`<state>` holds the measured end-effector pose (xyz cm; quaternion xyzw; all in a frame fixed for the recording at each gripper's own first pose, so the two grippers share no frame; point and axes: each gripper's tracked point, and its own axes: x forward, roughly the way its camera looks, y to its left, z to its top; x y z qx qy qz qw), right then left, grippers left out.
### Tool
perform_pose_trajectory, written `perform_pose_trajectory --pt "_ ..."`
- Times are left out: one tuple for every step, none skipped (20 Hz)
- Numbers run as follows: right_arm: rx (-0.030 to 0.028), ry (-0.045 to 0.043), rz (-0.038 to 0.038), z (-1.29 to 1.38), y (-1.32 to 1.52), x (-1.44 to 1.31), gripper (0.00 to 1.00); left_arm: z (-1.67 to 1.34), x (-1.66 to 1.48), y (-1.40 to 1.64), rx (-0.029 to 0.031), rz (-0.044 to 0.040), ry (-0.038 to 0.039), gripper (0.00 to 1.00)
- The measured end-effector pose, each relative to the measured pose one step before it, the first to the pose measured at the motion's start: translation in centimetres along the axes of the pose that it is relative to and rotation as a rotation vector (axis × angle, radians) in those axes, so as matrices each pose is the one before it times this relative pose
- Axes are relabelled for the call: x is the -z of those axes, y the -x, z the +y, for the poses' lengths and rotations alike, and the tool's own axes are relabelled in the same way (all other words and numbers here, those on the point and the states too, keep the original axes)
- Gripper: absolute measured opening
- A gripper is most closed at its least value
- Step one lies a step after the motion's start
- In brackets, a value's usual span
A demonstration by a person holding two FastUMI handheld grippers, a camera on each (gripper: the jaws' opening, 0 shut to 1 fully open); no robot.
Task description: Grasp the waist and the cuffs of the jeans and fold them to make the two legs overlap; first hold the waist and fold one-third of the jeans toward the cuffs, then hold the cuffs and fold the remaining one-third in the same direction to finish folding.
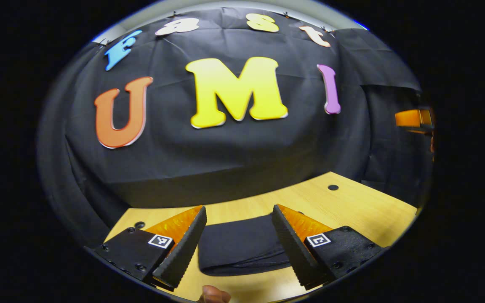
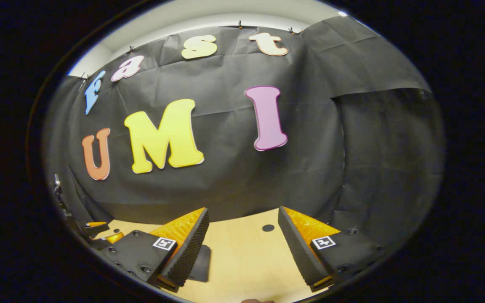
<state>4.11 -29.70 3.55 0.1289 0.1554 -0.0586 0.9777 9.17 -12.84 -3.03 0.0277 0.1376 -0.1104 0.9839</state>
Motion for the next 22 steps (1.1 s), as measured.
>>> perform_pose_trajectory --pt "-0.02346 -0.0023 -0.00295 1.223 -0.378 -0.094 1.0 1.758 -0.898 1.007 -0.03478 -0.01364 0.01647 0.99" --pt "-0.02325 -0.00484 -0.00174 1.187 -0.3 -0.095 1.0 1.852 -0.872 0.891 -0.03486 -0.01523 0.01756 1.0" --pt "-0.01712 -0.00741 -0.00178 1.057 -0.321 0.015 1.0 1.584 -1.018 0.667 -0.02384 -0.01942 0.01916 0.99" --pt "-0.00881 -0.00799 -0.00229 1.027 -0.376 0.06 1.0 1.221 -0.693 0.647 -0.01757 -0.01302 0.01792 0.99" --pt "-0.01502 -0.01195 0.00183 1.186 -0.232 0.196 1.0 0.988 -0.715 0.384 -0.02238 -0.0073 0.01326 0.99" --pt "-0.02125 -0.00673 0.00057 1.419 -0.148 0.223 1.0 0.949 -0.69 0.54 -0.02122 -0.01267 0.00947 1.0" --pt "-0.01697 0.0008 -0.0007 1.273 -0.146 0.252 1.0 0.636 -0.653 0.53 -0.01071 -0.01495 0.00629 0.99" --pt "-0.03301 0.00313 0.00506 1.406 -0.144 0.357 1.0 0.249 -0.785 0.473 -0.00646 -0.01752 0.00127 1.0" --pt "-0.02864 0.00871 0.00971 1.45 -0.073 0.463 1.0 -0.08 -0.618 0.51 0.00253 -0.0125 0.00083 1.0" --pt "-0.01273 0.01943 0.009 0.876 0.003 0.444 0.98 -0.058 -0.629 0.442 0.00345 -0.01437 -0.00171 1.0" --pt "-0.0073 0.01971 -0.00064 0.705 0.158 0.171 1.0 0.069 -0.684 0.27 -0.0003 -0.01279 -0.00145 1.0" --pt "0.00386 0.01341 -0.01148 0.531 0.209 -0.103 1.0 0.007 -0.573 0.225 -0.00288 -0.01711 0.00224 1.0" --pt "-0.00223 0.01784 -0.01954 0.652 0.302 -0.1 1.0 -0.279 -0.553 0.345 0.00075 -0.01687 0.00288 0.99" --pt "0.00792 0.02042 -0.02027 0.377 0.234 -0.188 1.0 -0.483 -0.316 0.2 0.00142 -0.01284 -0.00145 0.99" --pt "-0.00226 0.02122 -0.01388 0.417 0.172 0.047 0.98 -0.24 -0.091 0.159 0.00061 -0.00711 -0.00374 0.99" --pt "-0.00301 0.0182 -0.00801 0.343 0.212 0.069 0.98 -0.357 -0.035 0.106 0.0048 -0.00148 -0.00577 1.0" --pt "-0.00301 0.01436 -0.00221 0.261 0.119 0.063 1.0 -0.346 -0.043 0.005 0.00517 -0.00564 -0.00436 1.0" --pt "-0.00438 0.00561 -0.00236 0.141 0.092 -0.025 1.0 -0.383 -0.038 0.166 0.00568 -0.00188 -0.00246 1.0" --pt "0.0019 -0.00148 -0.00023 -0.026 0.098 0.038 1.0 -0.297 0.053 -0.149 0.00508 -0.00179 -0.00043 0.99" --pt "-0.00141 -0.00834 -0.00095 -0.058 0.098 -0.042 1.0 -0.153 0.107 -0.081 0.00408 0.0001 0.00339 0.99" --pt "0.00148 -0.0099 0.0011 -0.063 0.051 -0.015 1.0 -0.066 0.115 -0.064 0.00294 0.00617 0.00682 0.99" --pt "0.00267 -0.00495 -0.00058 -0.125 0.007 -0.079 1.0 -0.055 0.153 -0.089 0.00147 0.00281 0.00674 0.99"
